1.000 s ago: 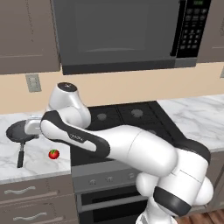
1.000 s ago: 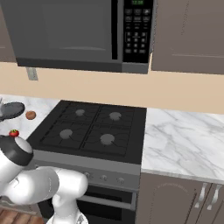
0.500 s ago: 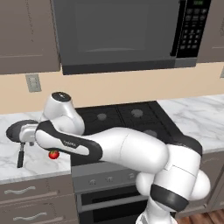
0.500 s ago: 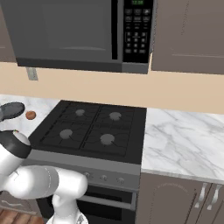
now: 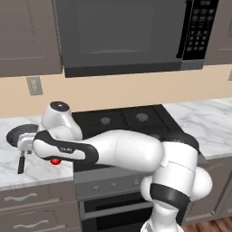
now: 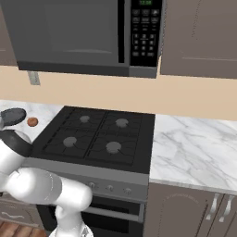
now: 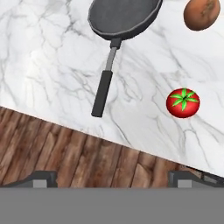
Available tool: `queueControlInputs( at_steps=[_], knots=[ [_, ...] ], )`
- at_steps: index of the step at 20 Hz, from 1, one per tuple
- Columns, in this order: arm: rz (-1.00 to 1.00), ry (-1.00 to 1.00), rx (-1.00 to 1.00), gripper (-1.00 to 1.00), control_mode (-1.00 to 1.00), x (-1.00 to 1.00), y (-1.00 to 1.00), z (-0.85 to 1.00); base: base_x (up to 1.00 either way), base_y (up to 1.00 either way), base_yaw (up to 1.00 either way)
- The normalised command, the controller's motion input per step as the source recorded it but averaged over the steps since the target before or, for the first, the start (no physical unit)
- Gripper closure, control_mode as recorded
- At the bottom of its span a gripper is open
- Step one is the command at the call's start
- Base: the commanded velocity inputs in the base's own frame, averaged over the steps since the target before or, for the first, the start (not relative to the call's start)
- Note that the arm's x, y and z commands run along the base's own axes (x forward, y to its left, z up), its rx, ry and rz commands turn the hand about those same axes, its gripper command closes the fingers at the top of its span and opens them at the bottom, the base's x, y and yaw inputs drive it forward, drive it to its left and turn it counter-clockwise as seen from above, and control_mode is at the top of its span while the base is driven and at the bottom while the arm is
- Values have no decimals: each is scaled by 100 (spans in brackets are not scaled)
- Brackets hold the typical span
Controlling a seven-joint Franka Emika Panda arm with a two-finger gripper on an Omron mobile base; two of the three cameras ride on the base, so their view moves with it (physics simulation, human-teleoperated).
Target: Place the pan on the front left burner on the stove. Then place the tomato and the onion in the pan and turn on the front left burner.
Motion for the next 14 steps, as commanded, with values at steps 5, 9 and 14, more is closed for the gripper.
queueControlInputs(
  at_steps=[5,9,14],
  knots=[
    [1,0,0,-100,-100,19,20,-2,0,0,0],
    [0,0,0,-100,-100,9,16,0,0,0,0],
    [0,0,-4,-100,-100,4,18,0,0,0,0]
  ],
)
